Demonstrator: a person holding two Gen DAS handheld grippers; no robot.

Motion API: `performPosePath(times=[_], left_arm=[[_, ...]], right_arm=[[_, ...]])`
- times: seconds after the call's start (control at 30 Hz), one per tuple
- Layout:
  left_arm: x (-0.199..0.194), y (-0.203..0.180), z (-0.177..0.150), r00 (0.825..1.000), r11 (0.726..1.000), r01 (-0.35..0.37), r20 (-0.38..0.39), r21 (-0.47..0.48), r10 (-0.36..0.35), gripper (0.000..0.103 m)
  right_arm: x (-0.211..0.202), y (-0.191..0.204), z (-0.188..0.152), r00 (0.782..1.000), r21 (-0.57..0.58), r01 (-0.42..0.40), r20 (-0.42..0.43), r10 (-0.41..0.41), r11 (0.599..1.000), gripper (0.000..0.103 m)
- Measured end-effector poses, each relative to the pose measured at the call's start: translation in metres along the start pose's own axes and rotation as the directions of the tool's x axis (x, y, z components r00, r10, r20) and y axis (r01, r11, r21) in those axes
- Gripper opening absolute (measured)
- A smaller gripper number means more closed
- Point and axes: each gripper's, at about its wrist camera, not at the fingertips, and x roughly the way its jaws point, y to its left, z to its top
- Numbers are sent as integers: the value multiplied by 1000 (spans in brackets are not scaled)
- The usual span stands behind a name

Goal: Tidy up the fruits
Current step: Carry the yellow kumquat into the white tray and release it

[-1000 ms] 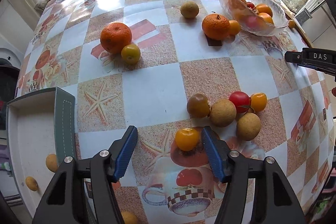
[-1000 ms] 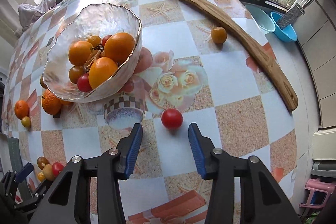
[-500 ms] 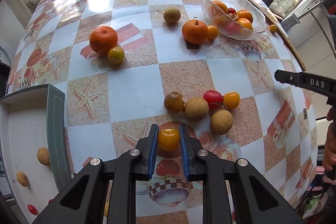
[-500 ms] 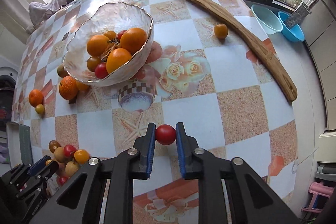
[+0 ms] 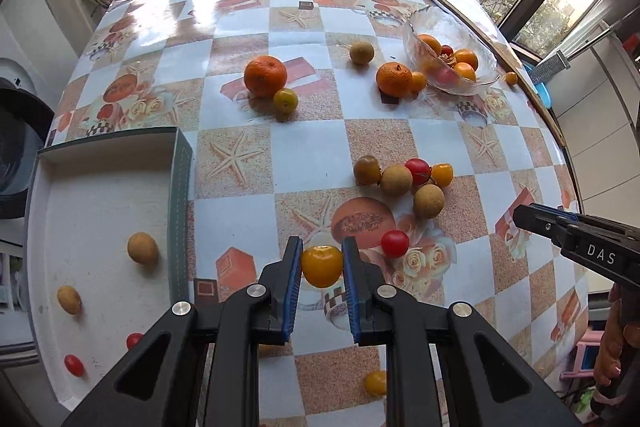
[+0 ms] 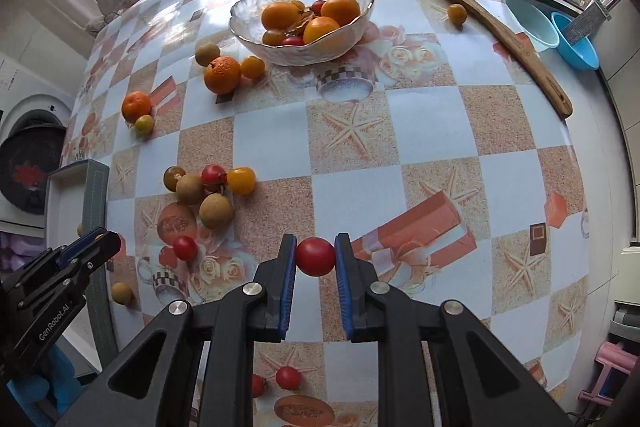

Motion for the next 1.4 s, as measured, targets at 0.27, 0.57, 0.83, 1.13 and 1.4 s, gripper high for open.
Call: performPosePath(times=[0.27, 0.57, 0.83, 1.13, 1.4], left_arm=[[-33, 53, -33, 998, 993, -53, 26, -104, 56, 21], [-52, 132, -82, 991, 958, -127, 5, -258, 132, 21], [-39, 179, -116, 985, 930, -171, -47, -326, 164, 21], [-24, 189, -127, 981, 928, -194, -72, -317, 181, 22], [-17, 187, -130, 974, 932, -224, -97, -286, 205, 22]], right_arm=[[-7, 75, -14, 998, -126, -62, -35, 58, 990, 21], [0, 177, -21, 986, -265, -160, -91, 141, 951, 21], [29, 259, -36, 970, -377, -225, -170, 172, 898, 21], [68, 306, -46, 969, -454, -202, -221, 111, 868, 21], [87, 317, -51, 972, -491, -163, -230, 53, 856, 21]])
